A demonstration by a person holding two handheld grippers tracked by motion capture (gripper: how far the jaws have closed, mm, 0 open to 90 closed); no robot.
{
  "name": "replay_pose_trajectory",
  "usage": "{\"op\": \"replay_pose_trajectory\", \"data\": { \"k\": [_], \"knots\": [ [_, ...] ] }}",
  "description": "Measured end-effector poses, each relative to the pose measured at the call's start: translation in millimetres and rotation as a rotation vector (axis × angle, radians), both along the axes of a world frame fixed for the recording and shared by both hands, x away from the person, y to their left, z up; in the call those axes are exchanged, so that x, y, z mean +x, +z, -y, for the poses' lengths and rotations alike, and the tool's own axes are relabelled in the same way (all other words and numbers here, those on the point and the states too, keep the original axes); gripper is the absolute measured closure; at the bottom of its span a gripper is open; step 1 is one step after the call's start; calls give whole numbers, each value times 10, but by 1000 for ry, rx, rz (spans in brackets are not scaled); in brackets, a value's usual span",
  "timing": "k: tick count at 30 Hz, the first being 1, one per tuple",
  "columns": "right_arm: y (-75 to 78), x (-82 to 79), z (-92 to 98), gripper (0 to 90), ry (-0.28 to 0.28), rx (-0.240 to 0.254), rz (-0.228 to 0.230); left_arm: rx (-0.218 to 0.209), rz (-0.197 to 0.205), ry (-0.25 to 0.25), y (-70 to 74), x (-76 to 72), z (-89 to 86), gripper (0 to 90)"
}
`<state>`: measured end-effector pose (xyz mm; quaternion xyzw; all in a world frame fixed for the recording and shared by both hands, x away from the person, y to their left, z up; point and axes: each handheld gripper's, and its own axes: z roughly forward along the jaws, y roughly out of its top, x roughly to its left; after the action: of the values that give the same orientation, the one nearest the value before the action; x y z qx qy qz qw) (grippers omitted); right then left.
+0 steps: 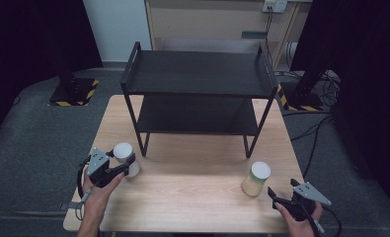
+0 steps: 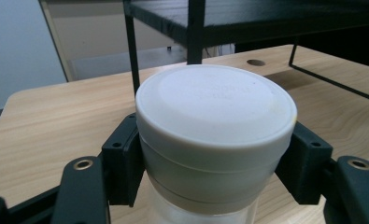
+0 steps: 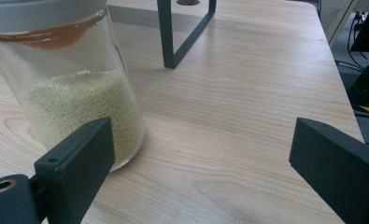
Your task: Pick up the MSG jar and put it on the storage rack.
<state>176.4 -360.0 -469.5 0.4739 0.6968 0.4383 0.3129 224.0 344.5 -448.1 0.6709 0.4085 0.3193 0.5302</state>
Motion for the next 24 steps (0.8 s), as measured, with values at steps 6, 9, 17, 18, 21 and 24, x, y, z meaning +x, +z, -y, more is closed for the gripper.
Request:
{"op": "replay_pose_trajectory", "data": {
  "k": [6, 9, 17, 18, 21, 24],
  "knots": [
    [5, 3, -6, 75, 10, -2, 2, 1, 11, -28, 114, -35, -10, 328],
    [7, 5, 1, 75, 14, -2, 2, 4, 18, -37, 166, -52, -4, 328],
    [7, 13, 14, 75, 27, -1, 5, 9, 25, -84, 273, -70, -15, 328],
    [7, 13, 14, 76, 28, 0, 5, 9, 24, -88, 284, -71, -12, 328],
    [9, 14, 14, 76, 31, 1, 5, 15, 24, -101, 328, -78, -9, 328],
    [10, 13, 15, 75, 33, 2, 6, 11, 28, -113, 372, -89, -3, 328]
  ]
}}
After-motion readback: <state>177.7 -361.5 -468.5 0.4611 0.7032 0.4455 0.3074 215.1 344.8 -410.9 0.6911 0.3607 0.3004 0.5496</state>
